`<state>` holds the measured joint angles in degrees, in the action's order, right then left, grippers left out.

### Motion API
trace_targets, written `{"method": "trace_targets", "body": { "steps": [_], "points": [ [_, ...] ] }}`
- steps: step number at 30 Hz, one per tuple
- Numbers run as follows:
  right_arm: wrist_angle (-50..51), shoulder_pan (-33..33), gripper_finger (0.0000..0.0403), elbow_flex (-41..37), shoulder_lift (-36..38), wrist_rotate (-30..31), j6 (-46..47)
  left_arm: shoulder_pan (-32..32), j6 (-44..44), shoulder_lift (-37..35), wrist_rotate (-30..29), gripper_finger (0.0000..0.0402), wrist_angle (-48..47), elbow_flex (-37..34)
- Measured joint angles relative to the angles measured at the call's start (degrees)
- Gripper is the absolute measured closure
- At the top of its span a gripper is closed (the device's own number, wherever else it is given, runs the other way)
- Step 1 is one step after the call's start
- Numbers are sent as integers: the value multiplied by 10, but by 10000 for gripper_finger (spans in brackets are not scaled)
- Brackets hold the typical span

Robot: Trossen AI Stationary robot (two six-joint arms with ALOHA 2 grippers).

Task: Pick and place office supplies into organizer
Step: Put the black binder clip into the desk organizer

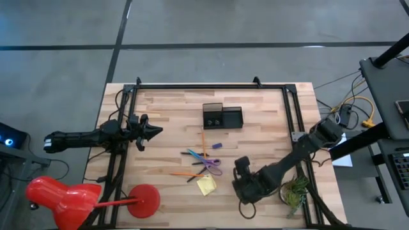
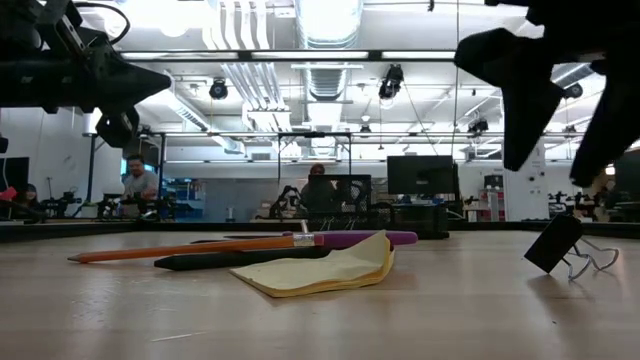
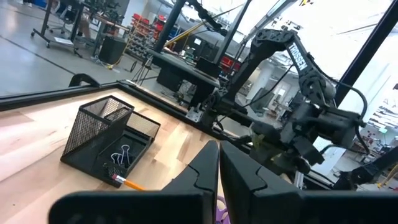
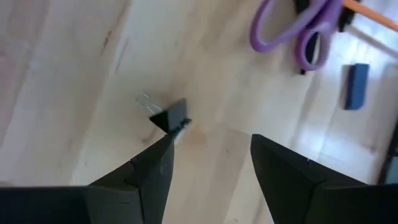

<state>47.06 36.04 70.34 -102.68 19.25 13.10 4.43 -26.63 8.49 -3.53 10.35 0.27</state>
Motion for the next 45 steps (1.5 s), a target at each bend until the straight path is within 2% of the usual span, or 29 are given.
{"method": "trace_targets", "body": {
  "steps": [3,8,24,34,45],
  "points": [
    [-29,6,199,0,-11,-2,0,0,0,0,0,402,0,0],
    [-42,10,199,0,-32,-46,0,0,0,-1,0,402,-1,0],
    [-55,4,203,-26,-49,-28,-2,0,-1,-1,0,402,-1,0],
    [-87,-15,267,-48,-49,-34,-60,0,-1,-2,0,402,0,0],
    [-107,-41,340,-53,-49,-79,-77,0,-1,0,0,402,30,0]
  ]
}}
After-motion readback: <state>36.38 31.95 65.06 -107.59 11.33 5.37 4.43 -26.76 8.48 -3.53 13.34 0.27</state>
